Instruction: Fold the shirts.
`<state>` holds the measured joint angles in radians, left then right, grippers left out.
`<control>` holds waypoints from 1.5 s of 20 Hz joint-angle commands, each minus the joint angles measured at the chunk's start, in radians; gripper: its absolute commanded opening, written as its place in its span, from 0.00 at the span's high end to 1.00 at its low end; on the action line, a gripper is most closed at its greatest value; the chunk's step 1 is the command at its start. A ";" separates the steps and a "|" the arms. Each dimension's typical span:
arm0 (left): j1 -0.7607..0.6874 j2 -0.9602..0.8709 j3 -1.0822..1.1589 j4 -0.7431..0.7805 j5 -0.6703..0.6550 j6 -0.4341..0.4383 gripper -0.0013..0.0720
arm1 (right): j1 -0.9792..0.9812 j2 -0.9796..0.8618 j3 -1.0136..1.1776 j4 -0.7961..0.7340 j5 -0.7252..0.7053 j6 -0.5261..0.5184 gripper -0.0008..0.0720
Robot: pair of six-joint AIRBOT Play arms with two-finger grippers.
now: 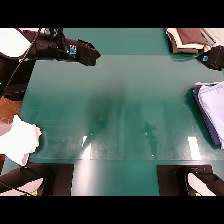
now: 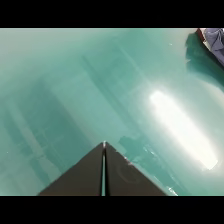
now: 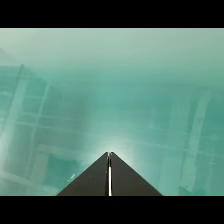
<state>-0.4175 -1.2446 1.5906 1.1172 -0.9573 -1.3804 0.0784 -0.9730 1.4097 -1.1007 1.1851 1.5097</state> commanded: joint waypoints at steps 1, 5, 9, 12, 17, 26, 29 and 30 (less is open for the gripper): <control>0.000 0.000 0.000 0.000 0.000 0.000 0.94 | 0.001 0.000 0.001 0.001 0.000 0.000 0.97; 0.000 0.000 0.000 0.000 0.000 0.000 0.94 | 0.001 0.000 0.001 0.001 0.001 0.000 0.97; 0.000 0.000 0.000 0.000 0.007 0.000 0.94 | 0.001 0.000 0.001 0.001 0.003 0.000 0.97; 0.000 0.000 0.000 -0.007 0.017 0.000 0.94 | 0.001 0.000 0.001 0.001 0.018 0.000 0.97; 0.144 0.077 0.002 0.071 -0.187 -0.011 0.94 | 0.001 0.000 0.000 0.001 0.031 0.000 0.97; 0.627 0.411 -0.388 0.611 -0.550 -0.151 0.08 | 0.001 0.000 0.000 0.000 0.013 0.000 0.97; 0.706 0.417 -0.647 0.612 -0.488 -0.150 0.11 | 0.001 0.000 0.000 0.000 0.008 0.000 0.97; 0.721 0.417 -0.739 0.612 -0.438 -0.150 0.11 | 0.001 0.000 0.000 0.000 0.008 0.000 0.97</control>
<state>0.2249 -0.8539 1.0706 1.6787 -1.4498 -1.5097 0.0784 -0.9730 1.4097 -1.1004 1.1988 1.5097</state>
